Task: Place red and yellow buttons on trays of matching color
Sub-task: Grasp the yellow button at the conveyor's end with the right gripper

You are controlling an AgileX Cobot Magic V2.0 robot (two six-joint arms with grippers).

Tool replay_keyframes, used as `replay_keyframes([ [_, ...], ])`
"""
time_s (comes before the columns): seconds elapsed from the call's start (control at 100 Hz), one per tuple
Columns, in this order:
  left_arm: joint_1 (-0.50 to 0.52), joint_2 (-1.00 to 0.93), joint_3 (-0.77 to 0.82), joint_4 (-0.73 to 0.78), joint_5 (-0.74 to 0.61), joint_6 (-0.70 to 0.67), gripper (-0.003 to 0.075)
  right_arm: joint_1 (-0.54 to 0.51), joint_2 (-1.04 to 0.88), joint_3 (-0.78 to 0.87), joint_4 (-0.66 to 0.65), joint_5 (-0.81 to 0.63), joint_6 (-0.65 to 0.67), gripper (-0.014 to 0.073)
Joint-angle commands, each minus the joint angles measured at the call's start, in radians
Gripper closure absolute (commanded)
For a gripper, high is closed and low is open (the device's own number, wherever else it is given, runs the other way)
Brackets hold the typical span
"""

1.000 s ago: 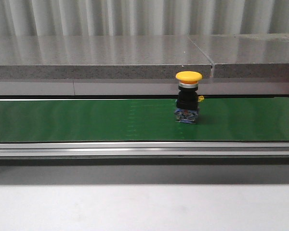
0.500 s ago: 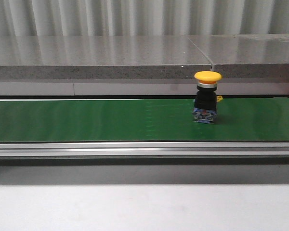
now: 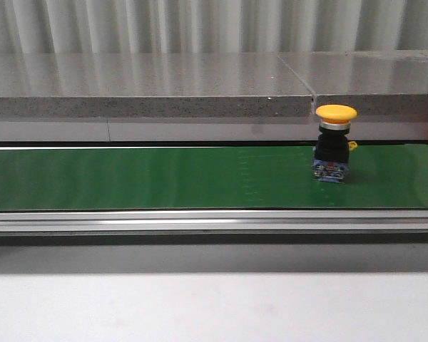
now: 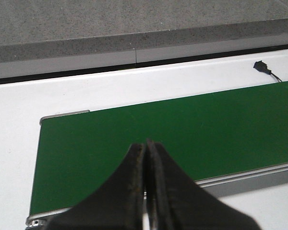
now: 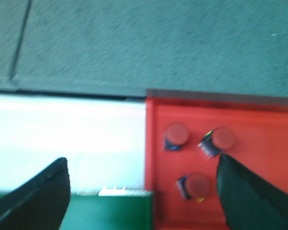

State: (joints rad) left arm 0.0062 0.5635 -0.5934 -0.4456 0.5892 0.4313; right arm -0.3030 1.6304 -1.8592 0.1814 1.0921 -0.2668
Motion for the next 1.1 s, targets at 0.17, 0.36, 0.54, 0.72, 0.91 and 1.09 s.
replay_keyframes([
  [0.17, -0.008, 0.002, -0.025, -0.028, -0.066, 0.001, 0.074, 0.094, -0.261, 0.274, 0.01, -0.033, -0.029, -0.002],
  [0.36, -0.008, 0.002, -0.025, -0.028, -0.066, 0.001, 0.074, 0.153, -0.371, 0.496, 0.01, -0.036, -0.05, -0.002],
  [0.54, -0.008, 0.002, -0.025, -0.028, -0.066, 0.001, 0.074, 0.192, -0.388, 0.63, 0.01, -0.036, -0.061, -0.002],
  [0.72, -0.008, 0.002, -0.025, -0.028, -0.066, 0.001, 0.074, 0.253, -0.366, 0.707, 0.01, -0.095, -0.061, -0.002],
  [0.91, -0.008, 0.002, -0.025, -0.028, -0.066, 0.001, 0.074, 0.335, -0.308, 0.714, 0.01, -0.139, -0.061, -0.002],
  [1.09, -0.008, 0.002, -0.025, -0.028, -0.066, 0.001, 0.074, 0.369, -0.221, 0.714, 0.01, -0.197, -0.062, -0.002],
])
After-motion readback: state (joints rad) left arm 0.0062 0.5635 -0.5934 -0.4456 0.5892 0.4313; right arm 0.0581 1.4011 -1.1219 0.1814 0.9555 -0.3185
